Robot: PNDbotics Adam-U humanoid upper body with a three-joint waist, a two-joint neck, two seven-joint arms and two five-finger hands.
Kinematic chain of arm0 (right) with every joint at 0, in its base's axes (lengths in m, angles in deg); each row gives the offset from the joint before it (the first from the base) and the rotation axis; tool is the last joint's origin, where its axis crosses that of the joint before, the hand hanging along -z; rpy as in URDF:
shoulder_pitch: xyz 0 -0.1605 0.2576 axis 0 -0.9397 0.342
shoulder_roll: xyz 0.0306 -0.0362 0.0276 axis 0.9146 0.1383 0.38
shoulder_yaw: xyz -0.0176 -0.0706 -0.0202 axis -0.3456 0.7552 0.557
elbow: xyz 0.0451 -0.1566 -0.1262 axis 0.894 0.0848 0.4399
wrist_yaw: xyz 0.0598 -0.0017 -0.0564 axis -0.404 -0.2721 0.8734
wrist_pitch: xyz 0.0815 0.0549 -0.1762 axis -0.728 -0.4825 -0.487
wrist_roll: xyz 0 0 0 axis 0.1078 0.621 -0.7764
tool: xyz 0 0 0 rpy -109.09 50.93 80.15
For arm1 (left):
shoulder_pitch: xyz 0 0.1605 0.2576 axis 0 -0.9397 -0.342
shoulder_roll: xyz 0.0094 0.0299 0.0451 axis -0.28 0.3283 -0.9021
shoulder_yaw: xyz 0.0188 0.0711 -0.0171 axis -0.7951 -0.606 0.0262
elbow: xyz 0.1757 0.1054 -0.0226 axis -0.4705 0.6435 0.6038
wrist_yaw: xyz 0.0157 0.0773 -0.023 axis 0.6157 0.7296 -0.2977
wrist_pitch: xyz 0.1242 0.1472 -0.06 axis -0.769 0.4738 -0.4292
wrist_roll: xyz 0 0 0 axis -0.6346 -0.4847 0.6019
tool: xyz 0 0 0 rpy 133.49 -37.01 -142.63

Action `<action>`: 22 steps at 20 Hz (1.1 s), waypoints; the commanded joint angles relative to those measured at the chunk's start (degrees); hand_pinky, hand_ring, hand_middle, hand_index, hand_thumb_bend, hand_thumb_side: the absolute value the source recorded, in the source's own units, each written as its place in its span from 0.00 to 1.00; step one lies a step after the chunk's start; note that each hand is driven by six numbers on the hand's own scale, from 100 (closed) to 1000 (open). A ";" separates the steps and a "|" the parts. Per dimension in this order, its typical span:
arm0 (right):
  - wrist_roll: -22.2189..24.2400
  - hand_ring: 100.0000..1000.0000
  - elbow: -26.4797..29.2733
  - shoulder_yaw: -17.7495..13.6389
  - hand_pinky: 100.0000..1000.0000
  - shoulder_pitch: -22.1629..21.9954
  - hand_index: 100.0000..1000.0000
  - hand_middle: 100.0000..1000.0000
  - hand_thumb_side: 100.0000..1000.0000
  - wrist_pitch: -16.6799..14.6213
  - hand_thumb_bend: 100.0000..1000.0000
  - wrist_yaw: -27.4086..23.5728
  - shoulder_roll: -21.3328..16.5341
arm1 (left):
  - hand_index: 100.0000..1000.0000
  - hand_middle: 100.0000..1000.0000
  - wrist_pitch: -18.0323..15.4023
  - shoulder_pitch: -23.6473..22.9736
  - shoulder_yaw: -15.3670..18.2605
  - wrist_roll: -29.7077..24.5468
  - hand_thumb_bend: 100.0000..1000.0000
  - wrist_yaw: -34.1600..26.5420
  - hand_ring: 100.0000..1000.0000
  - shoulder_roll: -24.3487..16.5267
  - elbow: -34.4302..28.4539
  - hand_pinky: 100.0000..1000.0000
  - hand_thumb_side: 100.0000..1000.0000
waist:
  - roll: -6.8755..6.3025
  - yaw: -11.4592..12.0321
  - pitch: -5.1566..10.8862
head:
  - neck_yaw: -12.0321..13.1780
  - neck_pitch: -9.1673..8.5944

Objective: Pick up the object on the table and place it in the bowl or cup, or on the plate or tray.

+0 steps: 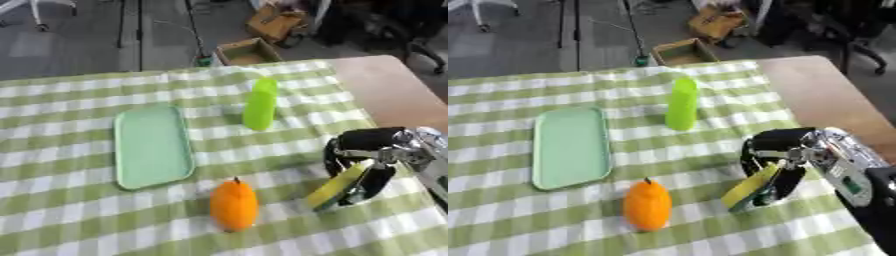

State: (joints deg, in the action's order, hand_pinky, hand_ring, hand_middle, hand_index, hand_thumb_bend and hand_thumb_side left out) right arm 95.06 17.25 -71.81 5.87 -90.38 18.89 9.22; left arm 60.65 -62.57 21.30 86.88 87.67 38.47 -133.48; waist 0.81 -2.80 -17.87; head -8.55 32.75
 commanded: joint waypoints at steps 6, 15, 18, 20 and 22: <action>-6.65 0.25 -1.75 0.18 0.08 0.45 0.34 0.26 0.09 -5.70 0.46 4.66 0.64 | 0.84 0.73 -0.03 0.30 -0.04 -0.07 0.31 0.19 0.67 -1.36 -1.16 0.80 1.00 | 0.31 -0.01 7.59 | -0.28 0.28; -13.37 0.25 -0.42 -0.32 0.07 2.54 0.36 0.27 0.09 -6.46 0.36 2.50 1.92 | 0.84 0.74 -0.05 0.27 -0.11 -0.14 0.31 0.14 0.67 -1.32 -1.16 0.80 1.00 | 0.17 0.08 7.71 | -0.21 0.21; -13.37 0.24 1.70 -1.11 0.05 4.47 0.36 0.26 0.07 -5.14 0.30 -1.32 2.35 | 0.84 0.74 -0.08 0.21 -0.12 -0.18 0.30 0.08 0.67 -1.33 -1.16 0.80 1.00 | 0.10 0.14 7.86 | -0.21 0.23; -12.97 0.23 2.55 -1.72 0.04 6.01 0.35 0.25 0.06 -4.11 0.28 -4.77 2.79 | 0.84 0.74 -0.08 0.16 -0.12 -0.21 0.31 0.05 0.67 -1.34 -1.16 0.80 1.00 | 0.07 0.15 7.97 | -0.29 0.24; -12.58 0.23 2.92 -2.24 0.04 8.15 0.35 0.26 0.04 -3.22 0.28 -8.37 3.50 | 0.84 0.74 -0.12 0.10 -0.17 -0.29 0.31 -0.01 0.67 -1.32 -1.16 0.80 1.00 | 0.02 0.19 8.09 | -0.44 0.20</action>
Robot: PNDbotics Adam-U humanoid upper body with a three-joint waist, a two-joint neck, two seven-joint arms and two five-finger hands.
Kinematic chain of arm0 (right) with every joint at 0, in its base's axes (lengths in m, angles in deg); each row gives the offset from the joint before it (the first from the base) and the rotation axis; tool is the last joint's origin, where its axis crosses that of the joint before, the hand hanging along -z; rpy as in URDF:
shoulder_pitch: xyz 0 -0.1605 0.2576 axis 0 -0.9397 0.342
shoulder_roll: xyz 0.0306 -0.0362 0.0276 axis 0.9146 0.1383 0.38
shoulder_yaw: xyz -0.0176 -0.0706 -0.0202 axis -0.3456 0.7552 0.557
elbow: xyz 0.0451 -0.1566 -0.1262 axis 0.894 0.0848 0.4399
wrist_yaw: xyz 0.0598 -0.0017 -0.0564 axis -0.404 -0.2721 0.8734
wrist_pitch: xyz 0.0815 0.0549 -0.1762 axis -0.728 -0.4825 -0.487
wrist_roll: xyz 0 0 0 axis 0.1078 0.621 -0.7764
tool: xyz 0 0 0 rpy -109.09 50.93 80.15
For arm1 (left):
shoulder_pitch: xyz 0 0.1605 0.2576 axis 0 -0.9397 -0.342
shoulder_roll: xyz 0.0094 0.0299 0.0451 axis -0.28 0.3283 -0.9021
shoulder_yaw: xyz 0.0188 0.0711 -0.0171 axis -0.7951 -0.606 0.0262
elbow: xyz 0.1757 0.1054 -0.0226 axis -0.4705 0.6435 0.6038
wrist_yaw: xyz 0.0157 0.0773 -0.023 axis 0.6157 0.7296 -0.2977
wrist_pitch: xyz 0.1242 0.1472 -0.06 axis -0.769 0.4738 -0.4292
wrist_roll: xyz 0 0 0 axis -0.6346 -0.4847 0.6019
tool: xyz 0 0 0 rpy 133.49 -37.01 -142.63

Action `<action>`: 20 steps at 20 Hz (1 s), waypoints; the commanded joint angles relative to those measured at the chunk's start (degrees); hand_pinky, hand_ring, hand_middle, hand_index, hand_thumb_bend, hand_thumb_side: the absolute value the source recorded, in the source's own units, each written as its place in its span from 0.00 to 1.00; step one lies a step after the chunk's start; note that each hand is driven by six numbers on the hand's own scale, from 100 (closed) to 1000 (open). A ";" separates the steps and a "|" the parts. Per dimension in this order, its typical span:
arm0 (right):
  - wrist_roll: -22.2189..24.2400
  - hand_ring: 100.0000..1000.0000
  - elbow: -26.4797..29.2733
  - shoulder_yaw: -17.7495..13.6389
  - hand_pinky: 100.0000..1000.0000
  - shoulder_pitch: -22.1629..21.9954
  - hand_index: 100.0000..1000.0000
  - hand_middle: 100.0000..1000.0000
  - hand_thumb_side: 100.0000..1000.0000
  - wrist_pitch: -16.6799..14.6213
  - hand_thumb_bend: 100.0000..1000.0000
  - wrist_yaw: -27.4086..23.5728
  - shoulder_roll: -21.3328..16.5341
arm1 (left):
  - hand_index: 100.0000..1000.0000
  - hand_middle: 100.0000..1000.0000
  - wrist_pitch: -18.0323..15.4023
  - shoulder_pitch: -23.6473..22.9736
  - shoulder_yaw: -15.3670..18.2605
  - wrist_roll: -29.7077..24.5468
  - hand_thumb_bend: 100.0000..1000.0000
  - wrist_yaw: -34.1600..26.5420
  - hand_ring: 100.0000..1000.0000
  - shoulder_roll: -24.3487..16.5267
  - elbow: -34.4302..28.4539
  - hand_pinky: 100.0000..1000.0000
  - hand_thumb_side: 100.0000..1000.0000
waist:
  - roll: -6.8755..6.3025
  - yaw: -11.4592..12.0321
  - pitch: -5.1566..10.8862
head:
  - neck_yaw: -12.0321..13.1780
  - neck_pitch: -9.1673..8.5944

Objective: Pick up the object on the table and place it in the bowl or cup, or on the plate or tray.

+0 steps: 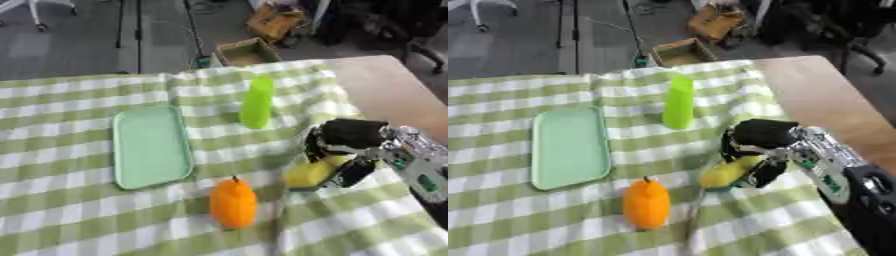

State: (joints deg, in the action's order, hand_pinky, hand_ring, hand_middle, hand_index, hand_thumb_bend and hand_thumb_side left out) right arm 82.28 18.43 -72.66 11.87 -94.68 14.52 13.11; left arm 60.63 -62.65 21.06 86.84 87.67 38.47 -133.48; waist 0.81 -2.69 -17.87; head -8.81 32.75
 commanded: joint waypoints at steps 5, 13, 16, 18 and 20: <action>1.75 0.23 0.57 -0.94 0.04 8.51 0.35 0.23 0.03 2.31 0.29 -7.10 2.98 | 0.84 0.74 -0.12 0.03 -0.12 -0.51 0.30 -0.20 0.67 -1.22 -1.16 0.80 1.00 | -0.05 0.32 8.35 | -0.84 0.17; 3.67 0.26 -12.07 2.67 0.08 19.60 0.38 0.27 0.03 -0.36 0.25 -3.23 13.66 | 0.84 0.74 -0.28 0.60 -1.11 -1.40 0.30 -0.97 0.67 -0.77 -1.16 0.80 1.00 | -0.32 2.41 8.85 | -1.92 0.20; 3.11 0.29 -19.29 2.42 0.12 23.45 0.40 0.30 0.01 -2.90 0.24 1.88 18.46 | 0.84 0.74 -0.57 1.68 -1.86 -2.12 0.31 -1.69 0.68 -0.30 -1.16 0.80 1.00 | -0.42 4.12 8.72 | -2.81 -0.37; 1.12 0.28 -23.53 1.28 0.16 25.22 0.43 0.33 0.00 -3.71 0.16 6.48 21.20 | 0.84 0.74 -0.78 2.36 -2.36 -2.64 0.31 -2.20 0.68 0.04 -1.16 0.80 1.00 | -0.53 5.31 8.57 | -3.64 -0.75; -2.32 0.32 -27.06 -0.60 0.22 26.30 0.47 0.37 0.01 -3.44 0.01 10.71 23.47 | 0.84 0.74 -0.95 2.89 -2.78 -3.11 0.31 -2.63 0.68 0.33 -1.16 0.80 1.00 | -0.63 6.51 8.40 | -4.61 -1.16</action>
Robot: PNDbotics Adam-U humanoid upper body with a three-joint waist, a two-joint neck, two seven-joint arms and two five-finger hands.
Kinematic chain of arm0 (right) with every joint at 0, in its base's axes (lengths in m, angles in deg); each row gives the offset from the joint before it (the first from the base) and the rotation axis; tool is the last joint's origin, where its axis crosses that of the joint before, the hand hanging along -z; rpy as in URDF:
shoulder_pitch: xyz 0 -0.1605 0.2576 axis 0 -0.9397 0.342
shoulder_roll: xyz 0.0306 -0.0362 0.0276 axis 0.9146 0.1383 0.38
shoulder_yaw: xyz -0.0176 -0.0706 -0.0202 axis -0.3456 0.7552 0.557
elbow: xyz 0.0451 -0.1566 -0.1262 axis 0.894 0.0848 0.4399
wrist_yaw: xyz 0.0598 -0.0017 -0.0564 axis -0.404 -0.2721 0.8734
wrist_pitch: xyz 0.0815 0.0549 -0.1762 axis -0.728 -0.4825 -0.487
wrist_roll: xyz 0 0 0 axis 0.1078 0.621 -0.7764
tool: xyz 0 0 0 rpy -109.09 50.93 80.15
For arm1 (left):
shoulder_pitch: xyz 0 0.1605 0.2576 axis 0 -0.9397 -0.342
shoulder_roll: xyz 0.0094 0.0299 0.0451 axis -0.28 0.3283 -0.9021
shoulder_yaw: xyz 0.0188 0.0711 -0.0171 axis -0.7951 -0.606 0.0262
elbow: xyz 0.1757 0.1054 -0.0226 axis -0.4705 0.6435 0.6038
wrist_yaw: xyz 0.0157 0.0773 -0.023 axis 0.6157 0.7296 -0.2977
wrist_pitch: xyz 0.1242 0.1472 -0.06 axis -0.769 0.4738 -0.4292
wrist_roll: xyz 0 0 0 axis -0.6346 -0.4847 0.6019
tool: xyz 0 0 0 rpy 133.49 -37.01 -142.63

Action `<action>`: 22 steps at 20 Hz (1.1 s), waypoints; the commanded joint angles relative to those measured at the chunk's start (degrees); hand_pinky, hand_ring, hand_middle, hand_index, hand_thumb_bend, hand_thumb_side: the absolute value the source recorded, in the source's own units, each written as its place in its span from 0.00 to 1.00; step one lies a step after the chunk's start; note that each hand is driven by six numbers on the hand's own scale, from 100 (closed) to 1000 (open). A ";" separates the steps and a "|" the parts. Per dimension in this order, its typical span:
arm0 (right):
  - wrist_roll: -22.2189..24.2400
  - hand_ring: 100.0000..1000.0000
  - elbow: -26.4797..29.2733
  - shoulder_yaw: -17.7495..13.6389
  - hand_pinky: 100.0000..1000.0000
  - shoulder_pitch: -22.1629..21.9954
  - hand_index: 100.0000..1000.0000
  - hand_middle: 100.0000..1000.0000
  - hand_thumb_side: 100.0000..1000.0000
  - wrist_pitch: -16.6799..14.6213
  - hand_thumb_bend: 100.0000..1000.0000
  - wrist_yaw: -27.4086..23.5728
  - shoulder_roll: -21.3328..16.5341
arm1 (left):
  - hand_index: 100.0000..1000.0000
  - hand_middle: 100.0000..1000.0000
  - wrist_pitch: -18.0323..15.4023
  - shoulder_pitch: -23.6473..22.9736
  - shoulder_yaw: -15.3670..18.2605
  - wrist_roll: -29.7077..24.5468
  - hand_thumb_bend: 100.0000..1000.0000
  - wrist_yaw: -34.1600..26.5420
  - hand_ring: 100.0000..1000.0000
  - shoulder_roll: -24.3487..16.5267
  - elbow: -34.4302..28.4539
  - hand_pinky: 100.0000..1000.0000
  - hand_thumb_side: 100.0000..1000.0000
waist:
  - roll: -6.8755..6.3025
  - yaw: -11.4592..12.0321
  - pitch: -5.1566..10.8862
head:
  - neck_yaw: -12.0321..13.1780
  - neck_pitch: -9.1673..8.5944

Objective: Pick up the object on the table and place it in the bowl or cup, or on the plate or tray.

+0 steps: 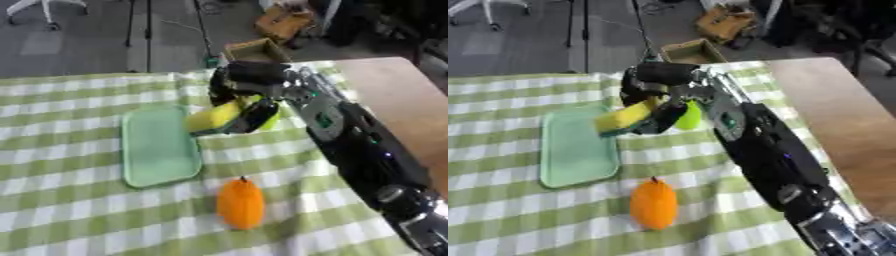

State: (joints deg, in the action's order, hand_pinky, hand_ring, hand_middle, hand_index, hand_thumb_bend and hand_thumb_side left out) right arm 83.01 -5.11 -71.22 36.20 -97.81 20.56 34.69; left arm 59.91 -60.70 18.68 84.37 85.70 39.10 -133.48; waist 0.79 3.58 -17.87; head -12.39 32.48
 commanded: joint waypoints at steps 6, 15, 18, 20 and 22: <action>-15.53 0.44 -9.32 -5.71 0.40 3.53 0.58 0.45 0.05 2.91 0.04 13.45 6.25 | 0.84 0.74 -0.49 1.66 -1.02 -1.37 0.30 -1.40 0.68 0.21 -1.16 0.80 1.00 | -0.84 2.26 7.87 | -2.99 -1.73; -14.00 0.85 -13.71 -5.31 0.88 3.82 0.96 0.86 0.54 -0.53 0.40 16.19 9.14 | 0.84 0.74 -0.72 1.96 -1.58 -2.09 0.31 -1.87 0.68 0.39 -1.16 0.80 1.00 | -0.81 2.59 7.89 | -3.51 -1.88; -11.69 0.86 -13.56 -5.30 0.89 3.90 0.96 0.87 0.55 -1.31 0.40 15.79 8.93 | 0.84 0.74 -0.74 1.95 -1.60 -2.14 0.31 -1.92 0.68 0.38 -1.16 0.80 1.00 | -0.74 2.46 7.96 | -3.49 -1.90; -10.60 0.86 -13.51 -5.55 0.91 3.95 0.96 0.88 0.55 -0.92 0.39 15.71 8.61 | 0.84 0.74 -0.75 1.87 -1.65 -2.21 0.31 -1.94 0.68 0.33 -1.16 0.80 1.00 | -0.71 2.32 8.04 | -3.47 -1.89; -10.03 0.87 -13.36 -5.85 0.91 4.01 0.96 0.88 0.55 -0.31 0.39 15.69 8.27 | 0.84 0.74 -0.75 1.84 -1.67 -2.26 0.31 -1.96 0.68 0.28 -1.16 0.80 1.00 | -0.66 2.20 8.12 | -3.50 -1.88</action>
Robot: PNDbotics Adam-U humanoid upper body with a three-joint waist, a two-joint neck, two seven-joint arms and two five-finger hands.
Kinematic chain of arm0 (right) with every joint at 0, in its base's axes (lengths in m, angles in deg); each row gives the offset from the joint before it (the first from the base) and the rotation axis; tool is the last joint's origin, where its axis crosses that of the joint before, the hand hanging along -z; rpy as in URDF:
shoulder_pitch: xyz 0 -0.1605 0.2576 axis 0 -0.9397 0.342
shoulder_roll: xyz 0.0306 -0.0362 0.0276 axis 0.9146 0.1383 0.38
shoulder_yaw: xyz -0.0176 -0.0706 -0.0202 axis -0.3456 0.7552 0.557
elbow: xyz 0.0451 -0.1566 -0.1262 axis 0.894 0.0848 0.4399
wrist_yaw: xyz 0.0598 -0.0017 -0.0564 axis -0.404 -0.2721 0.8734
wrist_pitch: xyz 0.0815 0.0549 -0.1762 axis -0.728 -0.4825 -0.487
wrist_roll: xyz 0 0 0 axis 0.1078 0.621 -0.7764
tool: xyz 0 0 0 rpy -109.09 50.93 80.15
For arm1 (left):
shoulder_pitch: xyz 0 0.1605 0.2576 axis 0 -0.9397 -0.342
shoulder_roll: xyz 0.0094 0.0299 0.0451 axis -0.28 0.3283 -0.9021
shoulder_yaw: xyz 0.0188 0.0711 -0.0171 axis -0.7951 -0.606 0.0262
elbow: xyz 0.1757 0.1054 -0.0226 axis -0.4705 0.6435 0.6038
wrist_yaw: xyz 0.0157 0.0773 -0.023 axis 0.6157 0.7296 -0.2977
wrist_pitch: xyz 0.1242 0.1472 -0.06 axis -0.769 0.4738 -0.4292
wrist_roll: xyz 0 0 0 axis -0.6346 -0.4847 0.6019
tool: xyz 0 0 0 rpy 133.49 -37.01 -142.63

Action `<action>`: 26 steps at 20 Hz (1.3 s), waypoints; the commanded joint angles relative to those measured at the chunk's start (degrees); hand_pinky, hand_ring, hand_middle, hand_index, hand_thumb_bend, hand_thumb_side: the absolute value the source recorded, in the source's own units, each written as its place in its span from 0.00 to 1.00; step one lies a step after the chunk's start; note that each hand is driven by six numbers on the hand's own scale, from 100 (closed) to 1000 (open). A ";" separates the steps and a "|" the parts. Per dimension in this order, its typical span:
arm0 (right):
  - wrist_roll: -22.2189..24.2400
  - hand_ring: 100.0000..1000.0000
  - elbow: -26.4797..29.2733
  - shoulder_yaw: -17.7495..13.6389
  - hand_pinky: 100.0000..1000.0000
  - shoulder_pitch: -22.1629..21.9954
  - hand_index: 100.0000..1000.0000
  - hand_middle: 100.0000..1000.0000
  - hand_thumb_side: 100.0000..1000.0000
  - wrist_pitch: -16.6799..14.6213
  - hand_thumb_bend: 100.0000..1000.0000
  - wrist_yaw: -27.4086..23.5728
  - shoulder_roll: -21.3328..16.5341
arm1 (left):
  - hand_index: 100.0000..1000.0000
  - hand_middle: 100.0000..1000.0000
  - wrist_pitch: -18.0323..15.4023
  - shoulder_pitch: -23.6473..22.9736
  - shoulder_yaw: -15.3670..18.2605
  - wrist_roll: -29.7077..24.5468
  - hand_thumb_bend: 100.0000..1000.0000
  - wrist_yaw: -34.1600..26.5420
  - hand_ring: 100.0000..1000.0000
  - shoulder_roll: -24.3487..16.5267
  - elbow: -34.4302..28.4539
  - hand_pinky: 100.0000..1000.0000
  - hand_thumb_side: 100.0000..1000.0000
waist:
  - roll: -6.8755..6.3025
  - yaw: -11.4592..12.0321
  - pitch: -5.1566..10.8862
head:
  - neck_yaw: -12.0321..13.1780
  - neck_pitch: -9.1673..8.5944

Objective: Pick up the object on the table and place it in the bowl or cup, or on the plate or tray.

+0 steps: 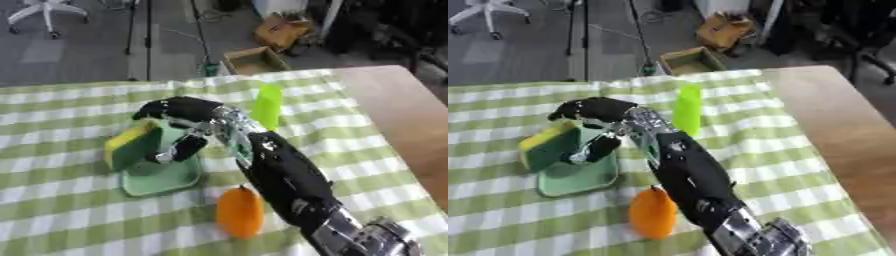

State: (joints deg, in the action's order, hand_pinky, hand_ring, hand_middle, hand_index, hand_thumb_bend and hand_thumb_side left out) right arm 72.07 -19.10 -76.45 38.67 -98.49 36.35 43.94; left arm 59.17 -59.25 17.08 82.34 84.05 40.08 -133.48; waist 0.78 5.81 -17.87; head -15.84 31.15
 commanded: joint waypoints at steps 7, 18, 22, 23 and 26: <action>1.15 0.89 2.83 -0.97 0.94 2.07 0.97 0.89 0.54 1.50 0.42 0.06 -3.53 | 0.85 0.74 0.00 0.39 -0.01 -0.26 0.31 -0.28 0.68 -0.92 -1.16 0.80 1.00 | -0.25 -1.05 8.35 | 0.19 -0.61; 6.64 0.84 17.90 -0.44 0.91 0.81 0.94 0.85 0.48 0.91 0.42 -10.40 -15.96 | 0.84 0.74 0.30 0.29 0.64 0.53 0.31 0.19 0.68 -1.65 -1.16 0.79 1.00 | 1.34 -3.41 8.48 | 2.14 -0.53; -0.94 0.79 24.83 -2.48 0.83 -4.07 0.92 0.82 0.40 6.07 0.39 -20.33 -17.94 | 0.84 0.74 0.59 -0.19 1.06 2.44 0.31 0.19 0.68 -1.30 -1.16 0.79 1.00 | 0.93 -4.60 7.95 | 3.39 -1.03; -2.41 0.78 25.67 -2.75 0.81 -5.01 0.92 0.81 0.37 7.28 0.35 -22.08 -18.32 | 0.84 0.74 0.67 -0.26 1.11 3.19 0.31 0.13 0.69 -1.21 -1.16 0.79 1.00 | 0.79 -4.84 7.84 | 3.47 -1.14; -7.18 0.76 28.44 -3.93 0.79 -7.71 0.93 0.80 0.34 11.68 0.31 -26.02 -19.26 | 0.85 0.75 0.66 -0.39 1.05 5.97 0.32 -0.22 0.69 -0.93 -1.16 0.79 1.00 | 0.40 -5.09 7.59 | 3.62 -1.61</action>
State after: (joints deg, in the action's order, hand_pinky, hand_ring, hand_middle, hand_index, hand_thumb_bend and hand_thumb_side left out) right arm 66.99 6.83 -79.31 30.20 -88.45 12.58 26.70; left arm 59.88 -59.77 17.66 87.12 84.05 40.01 -133.48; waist 1.55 0.77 -17.87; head -12.45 30.29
